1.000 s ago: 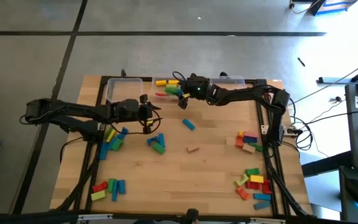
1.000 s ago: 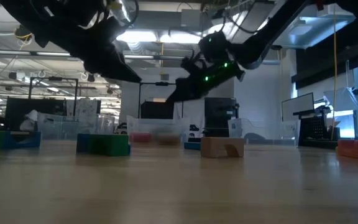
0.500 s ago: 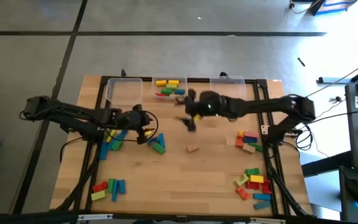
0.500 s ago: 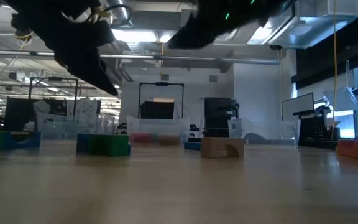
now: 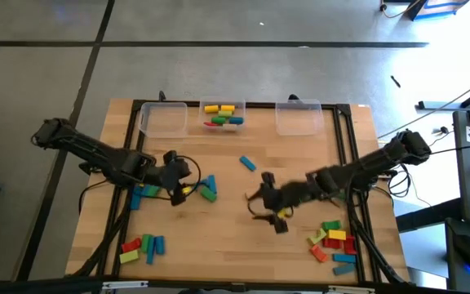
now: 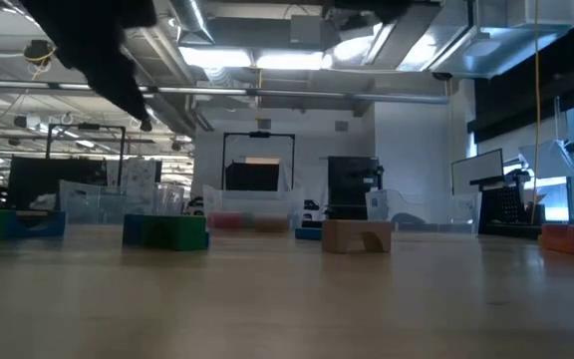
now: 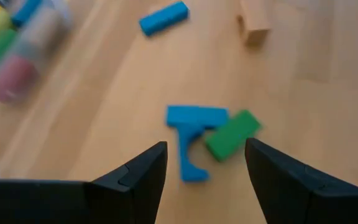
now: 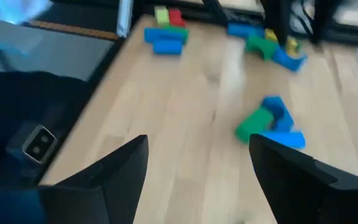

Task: Sort blocks by size
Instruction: Put the blue cylindrical block into the middle transparent bin, then put the green cylindrical block into the middle transparent bin

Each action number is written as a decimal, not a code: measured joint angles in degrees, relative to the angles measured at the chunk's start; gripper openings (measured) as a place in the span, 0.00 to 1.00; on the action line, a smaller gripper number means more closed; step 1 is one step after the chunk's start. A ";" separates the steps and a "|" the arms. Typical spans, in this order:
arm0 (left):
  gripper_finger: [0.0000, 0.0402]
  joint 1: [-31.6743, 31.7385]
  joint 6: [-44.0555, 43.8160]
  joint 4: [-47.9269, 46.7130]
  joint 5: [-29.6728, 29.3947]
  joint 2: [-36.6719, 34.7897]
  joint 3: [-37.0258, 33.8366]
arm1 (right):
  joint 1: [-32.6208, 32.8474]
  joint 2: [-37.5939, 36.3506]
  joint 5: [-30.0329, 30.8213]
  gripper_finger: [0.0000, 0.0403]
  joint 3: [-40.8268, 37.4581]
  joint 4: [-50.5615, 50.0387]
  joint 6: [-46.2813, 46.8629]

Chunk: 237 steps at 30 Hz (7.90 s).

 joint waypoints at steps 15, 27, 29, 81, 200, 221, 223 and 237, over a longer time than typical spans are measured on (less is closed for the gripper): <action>0.52 -19.15 -39.70 -2.43 9.63 0.02 2.88 | 18.91 1.01 26.38 0.70 -12.95 7.57 27.79; 0.52 -26.54 -71.46 -1.54 19.86 5.31 2.88 | 18.57 5.57 30.89 0.70 -13.25 9.71 28.52; 0.52 -27.24 -72.84 -0.96 20.70 8.02 3.46 | 18.59 5.97 30.96 0.70 -13.18 10.18 28.52; 0.28 -25.09 -66.12 -3.14 25.20 30.64 5.73 | 18.63 6.21 33.84 0.70 -13.20 10.01 29.98; 0.54 24.87 35.57 -1.70 13.95 18.14 16.27 | -12.39 6.91 14.15 0.70 -13.18 7.92 8.17; 0.53 -10.55 8.17 5.49 18.14 18.62 16.27 | -0.67 6.91 12.72 0.70 -13.18 16.64 11.30; 0.53 -13.86 3.97 3.22 18.35 18.62 16.27 | 0.62 6.91 12.98 0.70 -13.18 17.11 11.36; 0.53 -34.67 -33.83 -11.82 18.30 18.67 14.85 | 1.86 6.91 14.39 0.70 -13.18 17.58 13.46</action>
